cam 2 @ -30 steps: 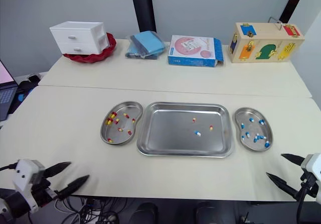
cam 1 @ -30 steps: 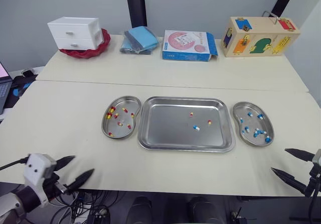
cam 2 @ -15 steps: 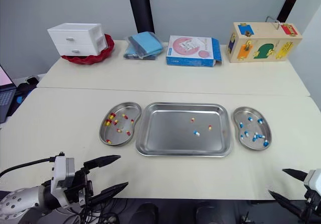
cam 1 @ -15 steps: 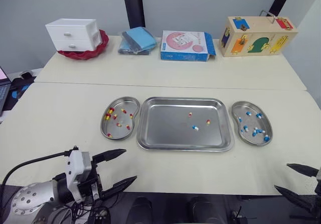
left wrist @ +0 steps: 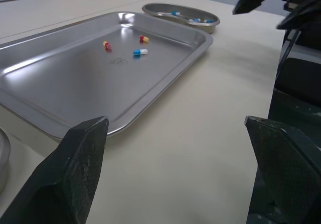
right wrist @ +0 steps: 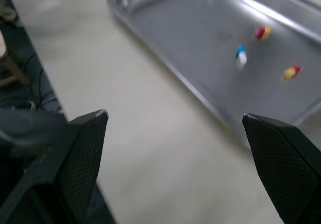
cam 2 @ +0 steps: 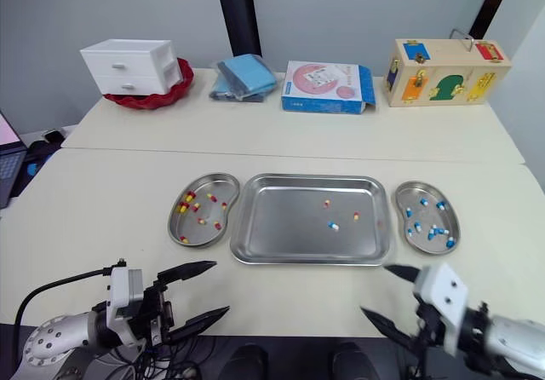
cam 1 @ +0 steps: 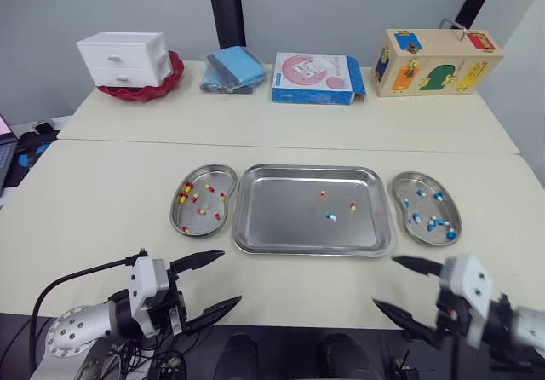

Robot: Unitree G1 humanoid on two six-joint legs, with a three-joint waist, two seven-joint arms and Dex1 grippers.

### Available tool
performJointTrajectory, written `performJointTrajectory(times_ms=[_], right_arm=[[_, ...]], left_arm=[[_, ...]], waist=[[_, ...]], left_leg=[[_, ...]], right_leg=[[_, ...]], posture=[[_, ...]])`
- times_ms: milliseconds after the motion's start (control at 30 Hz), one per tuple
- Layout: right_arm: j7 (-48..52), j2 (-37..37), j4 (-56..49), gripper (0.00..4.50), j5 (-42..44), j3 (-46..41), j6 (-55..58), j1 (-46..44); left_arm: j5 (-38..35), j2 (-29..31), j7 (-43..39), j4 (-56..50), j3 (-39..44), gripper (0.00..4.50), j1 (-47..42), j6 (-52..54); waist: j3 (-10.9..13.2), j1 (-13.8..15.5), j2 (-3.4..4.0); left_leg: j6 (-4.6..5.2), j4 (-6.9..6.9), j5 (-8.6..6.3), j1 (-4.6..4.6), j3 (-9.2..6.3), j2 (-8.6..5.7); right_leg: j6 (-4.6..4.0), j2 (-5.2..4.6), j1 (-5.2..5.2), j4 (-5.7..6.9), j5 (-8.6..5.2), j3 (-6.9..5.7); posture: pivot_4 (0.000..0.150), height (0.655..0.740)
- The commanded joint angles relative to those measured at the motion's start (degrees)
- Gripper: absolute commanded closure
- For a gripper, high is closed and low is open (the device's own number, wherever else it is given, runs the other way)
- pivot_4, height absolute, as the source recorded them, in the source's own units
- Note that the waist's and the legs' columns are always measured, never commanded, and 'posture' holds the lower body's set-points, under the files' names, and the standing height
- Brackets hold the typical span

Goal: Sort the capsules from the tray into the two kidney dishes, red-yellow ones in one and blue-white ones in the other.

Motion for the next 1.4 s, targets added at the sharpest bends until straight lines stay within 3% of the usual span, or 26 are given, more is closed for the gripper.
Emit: performJointTrajectory(times_ms=[33, 200, 500, 667, 900, 1333, 1400], right_arm=[[-4.7, 0.0, 1.0, 0.18, -2.9, 6.2, 3.9, -6.0], [-8.1, 0.2, 3.7, 1.53, -7.0, 14.5, 7.4, -16.2], [-14.9, 6.0, 15.8, 1.53, -13.7, 26.7, 20.0, -38.6], [-16.1, 9.7, 22.9, 1.53, -16.1, 30.6, 21.8, -45.2], [-14.9, 10.1, 26.8, 1.53, -17.6, 31.8, 22.1, -47.3], [-11.1, 5.9, 24.5, 4.36, -20.7, 35.2, 18.9, -45.8], [-10.4, 5.3, 23.6, 4.46, -21.4, 35.6, 17.4, -45.7]], left_arm=[[0.0, 0.5, 0.7, -1.1, -0.9, 0.0, -1.0, -0.6], [0.3, 0.6, 1.9, -1.6, -1.8, 0.0, -2.1, 0.0], [0.6, 0.9, 3.6, -2.5, -3.7, 0.0, -3.7, 0.7], [0.6, 1.1, 4.8, -3.2, -4.5, 0.0, -4.3, 1.2], [0.7, 1.1, 6.1, -4.0, -4.9, 0.0, -4.8, 2.0], [0.2, 1.6, 7.6, -5.7, -5.2, 0.0, -5.5, 3.7], [0.2, 1.8, 7.2, -5.7, -5.2, 0.0, -5.5, 3.8]], waist=[[0.0, 0.2, -0.03], [0.0, 0.1, -0.02], [0.0, -0.3, -0.01], [0.0, -0.1, 0.0], [0.0, -0.1, 0.01], [0.0, -0.2, 0.01], [0.0, -0.2, 0.01]], left_leg=[[0.0, -0.01, 0.0, -0.04, -0.01, 0.0], [0.0, -0.02, 0.0, -0.1, -0.12, 0.01], [0.0, -0.02, 0.0, -0.14, -0.15, 0.02], [0.0, -0.02, 0.0, -0.45, -0.18, 0.01], [0.0, -0.02, 0.0, -0.51, -0.16, 0.01], [0.0, 0.01, 0.01, -0.5, -0.13, 0.01], [0.0, 0.01, 0.01, -0.5, -0.12, 0.01]], right_leg=[[0.0, 0.0, -0.03, 0.0, 0.0, -0.01], [-0.02, 0.0, -0.06, 0.0, 0.0, -0.13], [-0.03, 0.0, -0.14, 0.04, 0.01, -0.16], [-0.05, -0.01, -0.46, 0.12, 0.02, -0.21], [-0.05, -0.02, -0.61, 0.21, 0.02, -0.21], [-0.07, -0.01, -0.73, 0.45, 0.01, -0.17], [-0.07, -0.01, -0.73, 0.45, 0.01, -0.17]], posture=[[0.15, 0.74], [0.15, 0.74], [0.15, 0.74], [0.15, 0.74], [0.15, 0.74], [0.15, 0.74], [0.15, 0.74]])
